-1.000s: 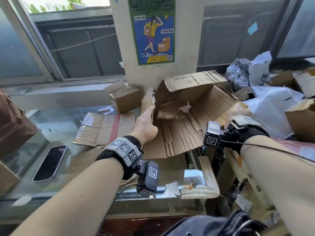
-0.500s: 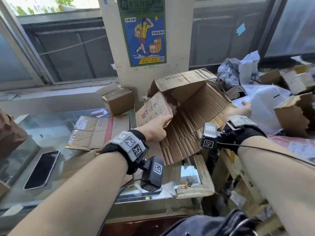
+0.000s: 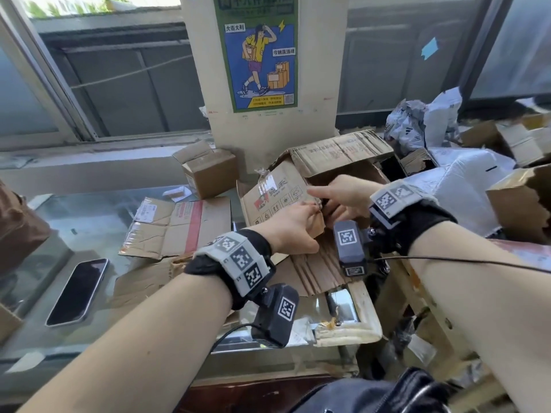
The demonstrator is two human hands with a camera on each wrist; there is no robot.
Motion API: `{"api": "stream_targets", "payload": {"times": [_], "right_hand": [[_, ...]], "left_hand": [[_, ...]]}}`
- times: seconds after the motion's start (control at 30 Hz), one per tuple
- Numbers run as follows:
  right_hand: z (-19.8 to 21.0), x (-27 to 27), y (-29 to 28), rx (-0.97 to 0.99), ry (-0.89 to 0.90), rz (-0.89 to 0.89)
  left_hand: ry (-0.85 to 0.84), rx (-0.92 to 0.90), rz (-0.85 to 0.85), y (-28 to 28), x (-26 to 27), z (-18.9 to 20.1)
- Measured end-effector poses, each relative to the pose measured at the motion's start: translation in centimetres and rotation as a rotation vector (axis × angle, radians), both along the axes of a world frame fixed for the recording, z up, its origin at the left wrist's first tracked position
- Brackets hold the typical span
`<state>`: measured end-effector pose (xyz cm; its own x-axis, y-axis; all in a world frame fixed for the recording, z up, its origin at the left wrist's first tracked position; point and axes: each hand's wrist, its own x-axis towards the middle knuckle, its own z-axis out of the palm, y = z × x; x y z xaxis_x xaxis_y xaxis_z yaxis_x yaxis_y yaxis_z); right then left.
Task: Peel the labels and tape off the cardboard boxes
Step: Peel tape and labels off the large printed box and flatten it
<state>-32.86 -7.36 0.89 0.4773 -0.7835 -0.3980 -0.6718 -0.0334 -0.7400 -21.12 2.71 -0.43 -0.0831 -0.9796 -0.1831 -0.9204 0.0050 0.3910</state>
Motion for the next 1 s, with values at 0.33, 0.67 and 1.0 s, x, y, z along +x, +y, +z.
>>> {"api": "stream_targets", "payload": {"times": [0.33,0.67,1.0], "right_hand": [[-2.1,0.2,0.8,0.252,-0.267,0.234],[1.9,1.1,1.0,-0.225,0.325,0.576],[1.2,-0.8,0.1,-0.468,0.602,0.382]], "left_hand": [[0.559,-0.111,0.44,-0.9,7.9,0.4],[0.667,0.048,0.549,-0.5,14.3,-2.3],[0.783,0.207,0.44,-0.6,13.2,-3.9]]}}
